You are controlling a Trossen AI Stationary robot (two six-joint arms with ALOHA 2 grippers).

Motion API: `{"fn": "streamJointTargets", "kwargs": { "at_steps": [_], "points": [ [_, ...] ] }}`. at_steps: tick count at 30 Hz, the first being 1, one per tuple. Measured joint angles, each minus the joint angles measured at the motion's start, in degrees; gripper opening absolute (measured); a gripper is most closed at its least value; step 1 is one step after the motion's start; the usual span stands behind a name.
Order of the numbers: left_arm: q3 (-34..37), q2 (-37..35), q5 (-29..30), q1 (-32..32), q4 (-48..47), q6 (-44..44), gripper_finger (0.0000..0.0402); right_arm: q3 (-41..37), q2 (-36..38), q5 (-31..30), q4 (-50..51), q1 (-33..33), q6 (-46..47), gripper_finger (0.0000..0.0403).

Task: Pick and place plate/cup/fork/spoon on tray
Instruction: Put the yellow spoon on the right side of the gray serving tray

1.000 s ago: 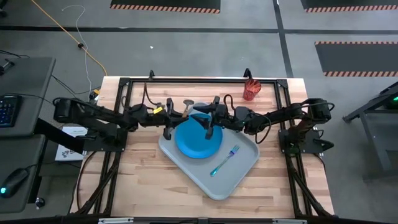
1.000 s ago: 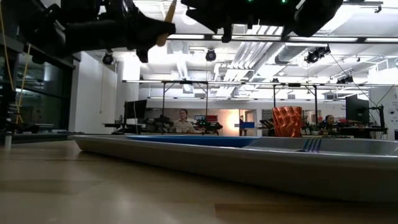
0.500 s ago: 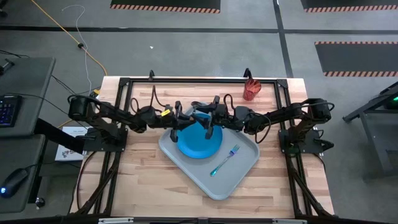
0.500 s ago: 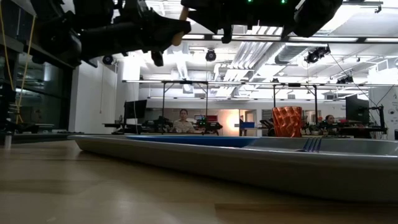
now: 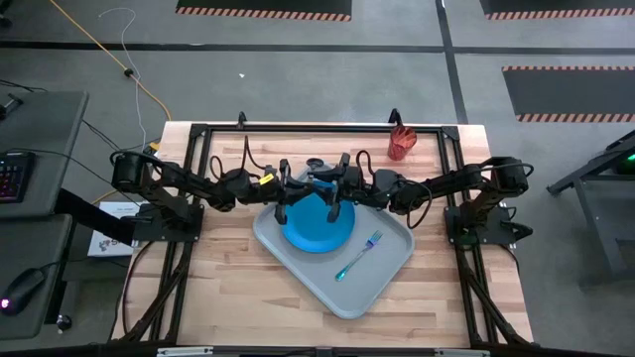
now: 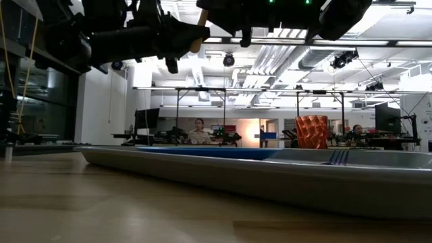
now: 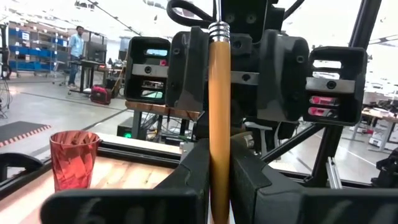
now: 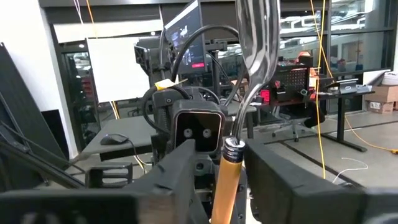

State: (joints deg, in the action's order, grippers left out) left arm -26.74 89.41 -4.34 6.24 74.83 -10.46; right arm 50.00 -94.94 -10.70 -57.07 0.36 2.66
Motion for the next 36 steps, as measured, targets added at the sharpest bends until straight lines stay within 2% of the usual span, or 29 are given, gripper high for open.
{"fn": "streamJointTargets", "kwargs": {
  "at_steps": [4, 6, 11, 15, 18, 22, 25, 28, 33, 36],
  "points": [
    [0.0, 0.0, 0.0, 0.0, -0.1, 0.1, 0.0021, 0.0, 0.0, -0.5, 0.1, -0.1, 0.1, 0.0035],
    [0.0, 0.0, -1.0, 0.0, -1.0, 0.4, 0.0025, 0.0, 0.0, -0.8, 0.3, -0.1, 0.1, 0.0017],
    [0.0, -1.4, -0.8, 1.0, -6.9, 0.8, 0.0099, 0.0, 1.1, -1.0, 2.7, -0.1, -1.2, 0.0015],
    [0.0, -5.5, -0.5, 2.3, -13.6, 0.8, 0.0158, 0.0, 3.8, -4.3, 7.8, 0.3, -2.7, 0.0012],
    [0.0, -10.5, -0.6, 3.2, -20.1, 2.9, 0.0190, -0.3, 6.0, -7.4, 12.2, 1.0, -3.8, 0.0012],
    [0.0, -19.3, -1.2, 4.5, -31.3, 5.5, 0.0211, -0.3, 7.7, -11.3, 19.5, 1.8, -2.5, 0.0012],
    [0.4, -25.6, -1.2, 5.2, -37.1, 6.1, 0.0214, -0.3, 8.0, -14.2, 27.8, 3.4, 2.5, 0.0012],
    [3.1, -30.6, -1.2, 5.4, -35.9, 6.7, 0.0213, -3.7, 8.0, -20.4, 33.6, 7.2, 11.4, 0.0012],
    [8.2, -38.4, -0.8, 5.4, -29.5, 6.7, 0.0209, -13.9, 9.0, -35.3, 32.3, 18.1, 33.2, 0.0012],
    [9.2, -41.9, -0.4, 5.4, -27.7, 6.0, 0.0209, -17.2, 9.2, -44.1, 31.3, 25.6, 46.4, 0.0012]
  ]
}}
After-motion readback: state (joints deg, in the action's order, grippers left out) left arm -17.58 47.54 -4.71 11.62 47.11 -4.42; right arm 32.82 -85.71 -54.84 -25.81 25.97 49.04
